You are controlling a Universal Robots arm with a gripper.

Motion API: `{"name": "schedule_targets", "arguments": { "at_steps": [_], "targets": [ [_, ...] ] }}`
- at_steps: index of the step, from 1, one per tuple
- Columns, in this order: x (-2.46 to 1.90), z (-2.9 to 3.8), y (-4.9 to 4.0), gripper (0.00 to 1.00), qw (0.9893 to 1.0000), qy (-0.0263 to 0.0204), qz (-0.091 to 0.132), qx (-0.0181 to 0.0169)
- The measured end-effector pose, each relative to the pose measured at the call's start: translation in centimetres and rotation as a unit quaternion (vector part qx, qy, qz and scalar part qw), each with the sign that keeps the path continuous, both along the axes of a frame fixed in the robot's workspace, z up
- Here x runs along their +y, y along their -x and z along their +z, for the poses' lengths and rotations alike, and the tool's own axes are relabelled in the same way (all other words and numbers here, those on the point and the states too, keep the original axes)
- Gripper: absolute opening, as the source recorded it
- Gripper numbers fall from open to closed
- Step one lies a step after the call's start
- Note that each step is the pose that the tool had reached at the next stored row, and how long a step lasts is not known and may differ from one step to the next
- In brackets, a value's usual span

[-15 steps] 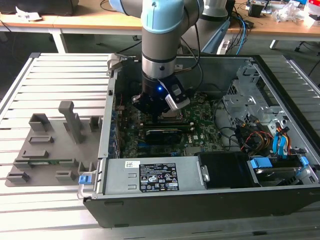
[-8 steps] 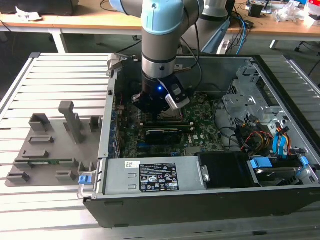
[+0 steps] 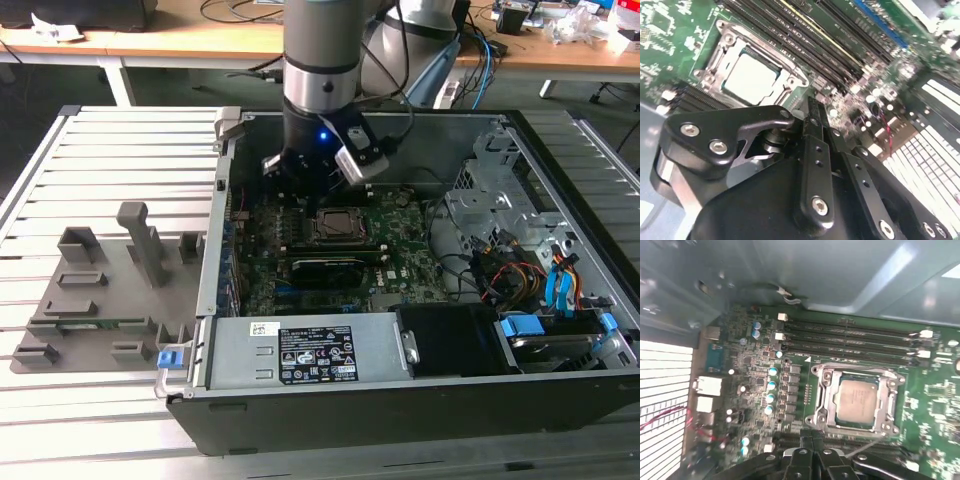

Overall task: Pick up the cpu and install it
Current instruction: 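Install the second cpu locking lever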

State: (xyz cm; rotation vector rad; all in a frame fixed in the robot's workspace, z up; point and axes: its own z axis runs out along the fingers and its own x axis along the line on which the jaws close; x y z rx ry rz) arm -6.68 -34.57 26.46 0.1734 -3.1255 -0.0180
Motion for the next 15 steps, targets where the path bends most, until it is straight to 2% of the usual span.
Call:
{"name": "schedule_targets", "arguments": {
  "at_steps": [3, 7, 8, 12, 13, 15],
  "targets": [
    [0.0, 1.88, 0.0, 0.11, 1.0, 0.0013, 0.0, -0.0002],
    [0.0, 2.05, 0.01, 0.11, 1.0, 0.0012, 0.0, -0.0003],
    [0.0, 2.06, -0.23, 0.11, 1.0, 0.0013, 0.0, -0.0003],
    [-0.02, 2.03, -3.4, 0.11, 1.0, 0.0012, 0.0, 0.0002],
    [-0.31, 2.02, -3.64, 0.11, 1.0, 0.001, 0.0, 0.0002],
    [-1.3, 2.0, -3.66, 0.11, 1.0, -0.0063, 0.0, 0.0003]
  ]
}}
